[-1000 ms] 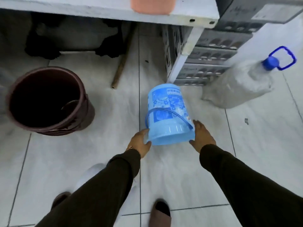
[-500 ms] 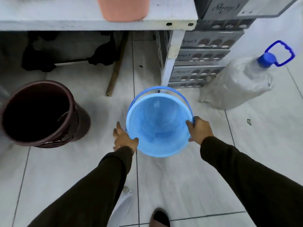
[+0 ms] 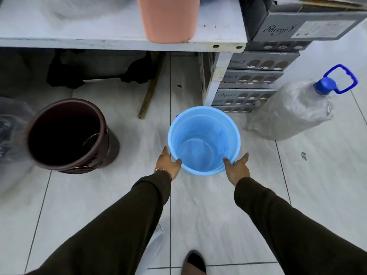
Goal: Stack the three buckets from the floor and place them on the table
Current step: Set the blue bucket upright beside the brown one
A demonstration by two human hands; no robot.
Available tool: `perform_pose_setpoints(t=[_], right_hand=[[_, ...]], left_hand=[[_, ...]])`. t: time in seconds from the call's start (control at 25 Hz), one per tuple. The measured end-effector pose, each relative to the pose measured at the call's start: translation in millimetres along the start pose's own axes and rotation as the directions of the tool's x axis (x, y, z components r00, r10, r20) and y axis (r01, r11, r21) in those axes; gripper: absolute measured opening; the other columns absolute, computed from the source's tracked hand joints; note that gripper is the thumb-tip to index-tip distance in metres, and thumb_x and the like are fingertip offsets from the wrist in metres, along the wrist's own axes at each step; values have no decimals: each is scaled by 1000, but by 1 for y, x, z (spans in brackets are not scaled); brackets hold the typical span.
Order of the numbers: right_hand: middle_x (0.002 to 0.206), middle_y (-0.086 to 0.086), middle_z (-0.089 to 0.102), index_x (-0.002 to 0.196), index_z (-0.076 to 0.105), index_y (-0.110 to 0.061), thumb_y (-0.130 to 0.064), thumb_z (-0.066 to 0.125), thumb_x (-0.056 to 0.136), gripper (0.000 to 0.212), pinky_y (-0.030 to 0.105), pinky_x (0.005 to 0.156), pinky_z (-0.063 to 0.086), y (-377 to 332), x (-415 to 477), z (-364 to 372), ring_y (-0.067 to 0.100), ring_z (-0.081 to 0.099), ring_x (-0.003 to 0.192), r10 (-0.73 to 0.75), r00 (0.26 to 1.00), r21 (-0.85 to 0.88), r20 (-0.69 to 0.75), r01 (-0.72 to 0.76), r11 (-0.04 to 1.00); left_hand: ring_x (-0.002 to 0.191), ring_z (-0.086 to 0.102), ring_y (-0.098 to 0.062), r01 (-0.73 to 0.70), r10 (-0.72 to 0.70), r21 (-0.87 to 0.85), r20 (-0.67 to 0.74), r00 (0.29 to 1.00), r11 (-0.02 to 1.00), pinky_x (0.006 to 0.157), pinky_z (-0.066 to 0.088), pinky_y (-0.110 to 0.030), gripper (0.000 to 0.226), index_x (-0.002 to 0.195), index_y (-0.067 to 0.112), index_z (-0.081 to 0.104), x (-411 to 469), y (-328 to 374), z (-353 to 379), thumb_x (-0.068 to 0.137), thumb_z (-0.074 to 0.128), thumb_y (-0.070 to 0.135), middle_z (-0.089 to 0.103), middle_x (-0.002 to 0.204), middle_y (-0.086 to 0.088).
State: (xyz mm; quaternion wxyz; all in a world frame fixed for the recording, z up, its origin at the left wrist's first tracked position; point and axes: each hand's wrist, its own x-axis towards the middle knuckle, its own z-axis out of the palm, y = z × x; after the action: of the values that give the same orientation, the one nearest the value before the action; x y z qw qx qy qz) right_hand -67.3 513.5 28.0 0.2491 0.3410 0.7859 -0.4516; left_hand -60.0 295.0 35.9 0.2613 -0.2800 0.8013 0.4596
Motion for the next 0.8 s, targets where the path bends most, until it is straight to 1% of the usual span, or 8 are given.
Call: perform_pose_setpoints(t=[0.08, 0.2, 0.4, 0.52, 0.6, 0.68, 0.76, 0.8], right_hand=[[151, 10, 44, 157, -1, -19, -32, 60, 94, 89, 47, 115, 37, 6, -6, -1, 33, 44, 138, -236, 965, -106, -110, 225, 969], [150, 11, 41, 152, 20, -17, -29, 64, 89, 78, 53, 114, 36, 6, -31, 2, 34, 36, 139, -379, 914, -168, -147, 355, 920], [162, 12, 23, 154, 22, -9, -32, 61, 92, 77, 49, 122, 22, 31, -96, 31, 32, 14, 151, -303, 950, -267, -71, 275, 924], [166, 12, 11, 155, 22, -6, -23, 60, 93, 75, 41, 124, 15, 69, -154, 62, 27, 7, 154, -182, 981, -297, 67, 194, 935], [165, 13, 15, 154, 22, -4, -14, 64, 90, 77, 35, 124, 17, 109, -188, 93, 27, 13, 153, -111, 979, -320, 169, 161, 934], [163, 13, 20, 155, 19, -5, -12, 70, 84, 87, 32, 121, 22, 153, -219, 130, 27, 20, 151, -6, 964, -353, 266, 103, 930], [156, 12, 35, 152, 28, -6, -18, 79, 78, 90, 29, 116, 30, 187, -243, 171, 27, 32, 145, 52, 937, -338, 346, 72, 939], [147, 8, 46, 145, 39, -9, -22, 83, 74, 85, 28, 112, 33, 204, -251, 195, 27, 41, 140, 54, 918, -306, 393, 75, 949]], left_hand=[[146, 28, -26, -90, 93, 187, -6, 996, 978, 118, 26, -35, 74, 153, 15, 16, -13, -6, -10, 92, 55, 27, 23, 160, -8], [145, 30, -24, -154, 155, 162, 8, 988, 975, 118, 25, -32, 59, 147, 18, 35, -38, -17, -32, 92, 55, 26, 28, 158, -10], [138, 40, -20, -282, 270, 230, 83, 959, 931, 112, 27, -24, 43, 134, 22, 53, -94, -53, -69, 91, 55, 22, 42, 149, -5], [135, 43, -20, -412, 350, 402, 221, 910, 818, 113, 33, -28, 46, 133, 28, 52, -135, -103, -92, 89, 52, 14, 43, 147, 0], [141, 35, -22, -530, 350, 575, 401, 847, 624, 114, 34, -35, 57, 137, 34, 46, -157, -143, -97, 87, 46, 7, 35, 154, 5], [147, 23, -26, -678, 294, 706, 616, 731, 205, 118, 26, -41, 64, 143, 36, 39, -168, -181, -91, 88, 47, 5, 26, 159, 8], [150, 15, -29, -734, 199, 641, 767, 610, -222, 120, 17, -48, 63, 145, 33, 36, -166, -213, -77, 90, 53, 8, 24, 161, 7], [150, 14, -30, -731, 136, 581, 807, 575, -356, 120, 15, -51, 59, 144, 31, 39, -161, -228, -68, 92, 54, 10, 25, 160, 5]])
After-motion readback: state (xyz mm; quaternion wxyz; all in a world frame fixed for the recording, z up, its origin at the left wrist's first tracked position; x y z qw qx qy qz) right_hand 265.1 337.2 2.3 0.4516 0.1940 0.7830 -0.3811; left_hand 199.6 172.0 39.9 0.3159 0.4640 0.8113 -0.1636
